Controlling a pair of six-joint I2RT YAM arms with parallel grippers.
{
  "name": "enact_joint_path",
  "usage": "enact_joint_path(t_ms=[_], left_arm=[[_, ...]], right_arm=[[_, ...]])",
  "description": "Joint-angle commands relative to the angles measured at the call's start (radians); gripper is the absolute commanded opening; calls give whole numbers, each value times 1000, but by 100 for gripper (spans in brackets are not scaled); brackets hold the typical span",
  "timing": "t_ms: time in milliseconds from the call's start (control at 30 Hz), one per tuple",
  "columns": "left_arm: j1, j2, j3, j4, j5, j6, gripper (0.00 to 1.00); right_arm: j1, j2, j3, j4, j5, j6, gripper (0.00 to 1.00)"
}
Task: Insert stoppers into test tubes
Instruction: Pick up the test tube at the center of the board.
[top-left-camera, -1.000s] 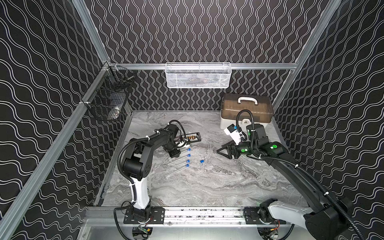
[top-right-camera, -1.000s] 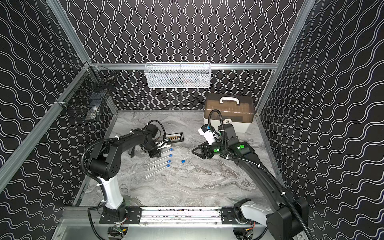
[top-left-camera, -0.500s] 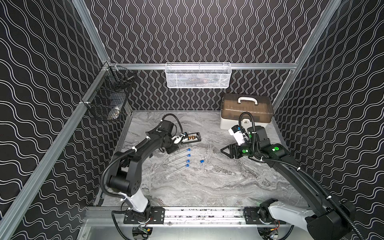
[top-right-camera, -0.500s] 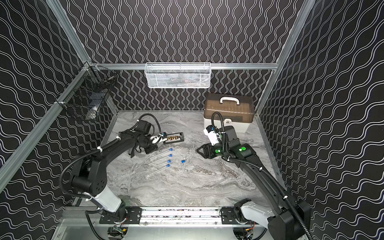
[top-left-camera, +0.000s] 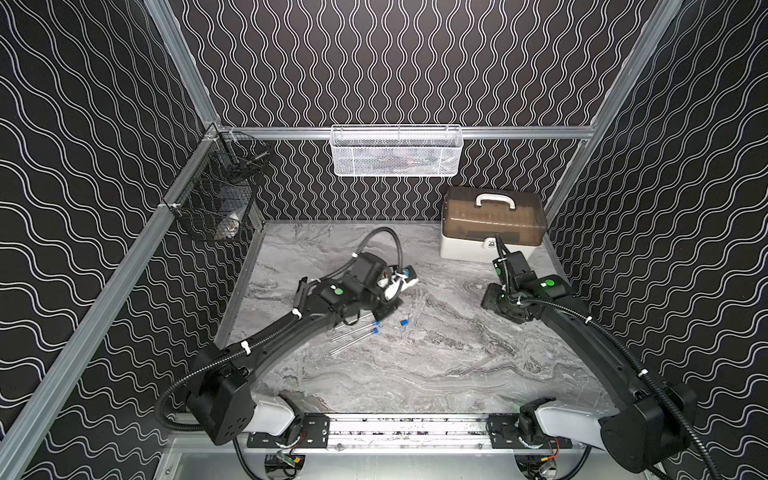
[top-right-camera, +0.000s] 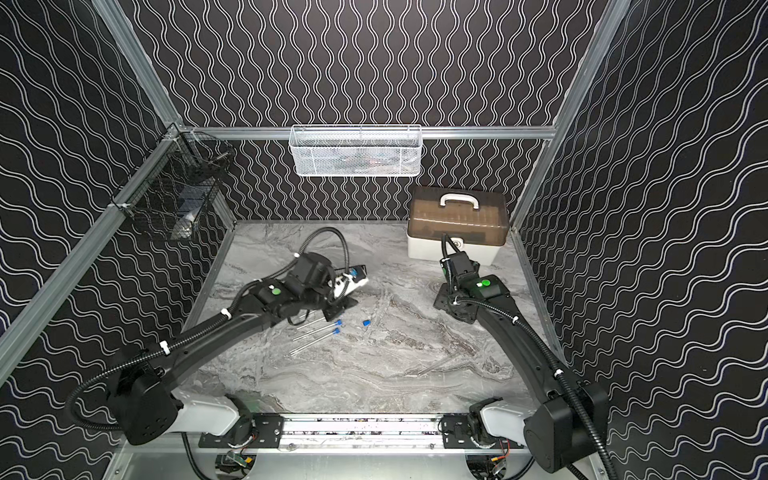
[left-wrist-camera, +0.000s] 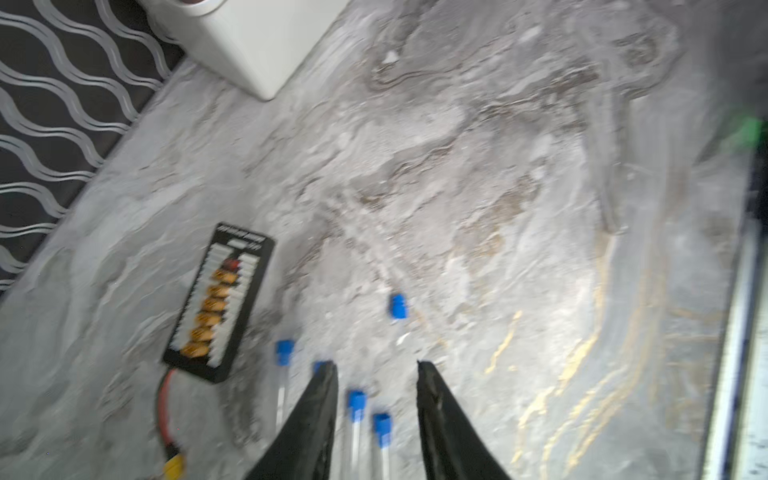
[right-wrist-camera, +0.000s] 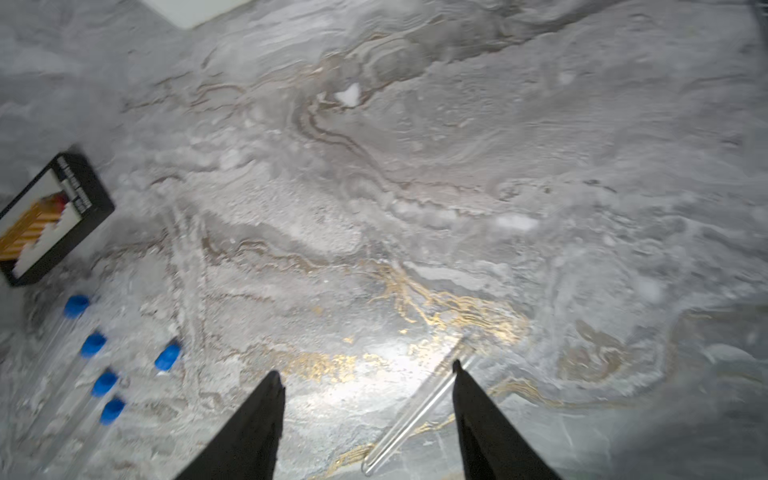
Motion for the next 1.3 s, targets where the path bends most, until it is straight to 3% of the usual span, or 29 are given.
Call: enact_joint_path(t_ms=[0, 233, 433, 833, 1100, 1267], left_arm=[[-140, 26, -18, 123, -69, -223, 39], [-430, 294, 169, 79, -200, -352, 42], [-557, 543, 364, 29, -270, -378, 44], [-569, 801, 556, -13, -332, -417, 47], [-549, 857, 587, 3, -394, -417, 46], [-533, 887, 596, -8, -377, -417, 40]], right_arm=[[-85, -20, 48, -122, 96, 22, 64], [-142, -163, 159, -178, 127, -43, 65], [-142, -212, 237, -260, 144, -52, 65], [-142, -239, 288, -295, 133, -53, 65], [-142, -245, 289, -306, 128, -50, 64], [-142, -242, 289, -306, 126, -49, 63]])
